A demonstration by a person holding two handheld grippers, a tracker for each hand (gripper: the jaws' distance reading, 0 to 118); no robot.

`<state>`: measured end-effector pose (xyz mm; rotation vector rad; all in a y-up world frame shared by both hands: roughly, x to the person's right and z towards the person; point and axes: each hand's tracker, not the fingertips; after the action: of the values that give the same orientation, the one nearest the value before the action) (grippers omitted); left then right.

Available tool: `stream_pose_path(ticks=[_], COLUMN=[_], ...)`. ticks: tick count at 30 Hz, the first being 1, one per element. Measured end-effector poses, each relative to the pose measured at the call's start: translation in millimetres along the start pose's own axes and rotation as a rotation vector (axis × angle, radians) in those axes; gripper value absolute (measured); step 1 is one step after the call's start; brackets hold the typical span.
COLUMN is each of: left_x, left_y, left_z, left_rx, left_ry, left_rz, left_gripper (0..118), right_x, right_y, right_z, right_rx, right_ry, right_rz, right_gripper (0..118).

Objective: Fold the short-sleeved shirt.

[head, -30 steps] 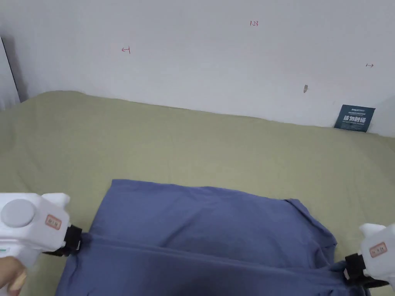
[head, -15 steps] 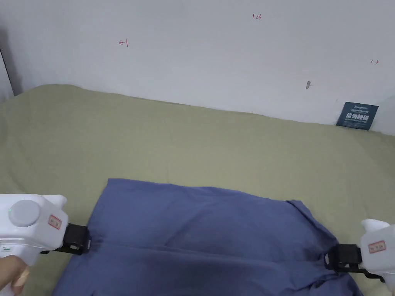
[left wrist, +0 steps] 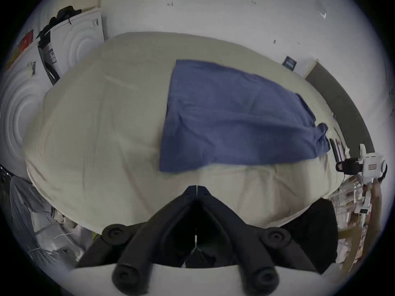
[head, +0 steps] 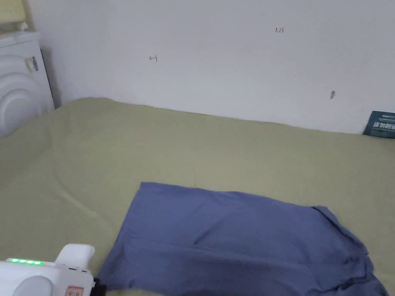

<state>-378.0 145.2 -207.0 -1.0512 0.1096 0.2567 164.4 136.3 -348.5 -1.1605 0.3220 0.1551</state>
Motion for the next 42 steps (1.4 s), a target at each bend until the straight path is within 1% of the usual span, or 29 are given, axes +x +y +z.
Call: stream_pose_path(ticks=[4, 5, 6, 7, 8, 9, 13, 14, 16, 17, 18, 19, 20, 21, 22, 23, 24, 25, 26, 27, 31, 32, 33, 34, 35, 36, 37, 38, 42], left_x=[-5, -8, -9, -12, -15, -19, -25, -27, -27, -25, -25, -25, -26, -27, -22, -19, -19, -19, -17, -18, -19, -18, -18, -18, -17, -17, -16, -16, -17], left_y=[21, 30, 36, 42, 48, 53, 66, 67, 64, 62, 60, 59, 60, 59, 58, 58, 59, 59, 59, 58, 58, 57, 56, 57, 57, 57, 58, 59, 63], left_z=[-20, -27, -35, -43, -52, -58, -86, -92, -97, -93, -86, -80, -77, -76, -68, -67, -67, -67, -66, -66, -69, -71, -71, -71, -71, -71, -70, -69, -62], left_rx=[-0.022, -0.044, -0.048, -0.048, -0.063, -0.065, -0.125, -0.133, -0.15, -0.144, -0.125, -0.09, -0.066, -0.062, -0.059, -0.069, -0.068, -0.066, -0.072, -0.077, -0.095, -0.099, -0.103, -0.106, -0.107, -0.109, -0.11, -0.109, -0.105], left_ry=[0.021, 0.044, 0.072, 0.083, 0.09, 0.091, 0.093, 0.092, 0.107, 0.139, 0.147, 0.126, 0.072, 0.004, 0.019, 0.053, 0.061, 0.055, 0.054, 0.051, 0.047, 0.048, 0.049, 0.05, 0.051, 0.048, 0.049, 0.052, 0.044], left_rz=[0.013, 0.024, 0.028, 0.038, 0.047, 0.052, 0.086, 0.084, 0.082, 0.062, 0.048, 0.038, 0.031, 0.052, 0.063, 0.046, 0.019, 0.014, 0.021, 0.035, 0.045, 0.045, 0.046, 0.047, 0.048, 0.047, 0.045, 0.041, 0.026], left_gripper=[2, 13, 36, 78, 94, 96, 95, 92, 78, 67, 44, 5, 4, 4, 4, 4, 4, 4, 4, 4, 4, 4, 4, 4, 4, 4, 4, 4, 4], right_x=[7, 9, 11, 13, 15, 18, 26, 27, 32, 36, 40, 44, 49, 53, 58, 62, 67, 69, 71, 74, 76, 75, 72, 71, 71, 72, 71, 70, 69], right_y=[0, -1, 1, 2, 3, 2, -1, -1, 1, 2, 5, 9, 14, 20, 27, 34, 40, 47, 53, 59, 81, 83, 86, 87, 87, 83, 81, 80, 72], right_z=[1, 4, 6, 7, 8, 10, 12, 11, 8, 5, 3, 1, -2, -6, -11, -17, -23, -32, -40, -45, -69, -71, -70, -70, -70, -70, -68, -64, -47], right_rx=[0.014, 0.021, 0.025, 0.03, 0.034, 0.035, 0.026, 0.022, 0.014, 0.011, 0.007, 0.01, 0.017, 0.027, 0.04, 0.055, 0.054, 0.049, 0.046, 0.049, 0.023, 0.024, 0.022, 0.0, -0.024, -0.046, -0.048, -0.041, -0.014], right_ry=[0.005, -0.001, -0.008, -0.014, -0.021, -0.026, -0.037, -0.042, -0.051, -0.054, -0.059, -0.063, -0.052, -0.035, -0.013, -0.001, 0.0, -0.01, -0.02, -0.021, -0.025, -0.037, -0.048, -0.051, -0.044, 0.01, 0.019, -0.018, 0.0], right_rz=[-0.033, -0.036, -0.034, -0.033, -0.034, -0.035, -0.044, -0.042, -0.045, -0.054, -0.076, -0.107, -0.134, -0.16, -0.181, -0.192, -0.186, -0.189, -0.195, -0.193, -0.178, -0.157, -0.141, -0.123, -0.119, -0.156, -0.19, -0.177, -0.166], right_gripper=[0, 0, 0, 0, 0, 0, 0, 0, 0, 0, 0, 0, 1, 9, 44, 44, 56, 91, 111, 113, 108, 101, 80, 35, 11, 11, 11, 11, 10])
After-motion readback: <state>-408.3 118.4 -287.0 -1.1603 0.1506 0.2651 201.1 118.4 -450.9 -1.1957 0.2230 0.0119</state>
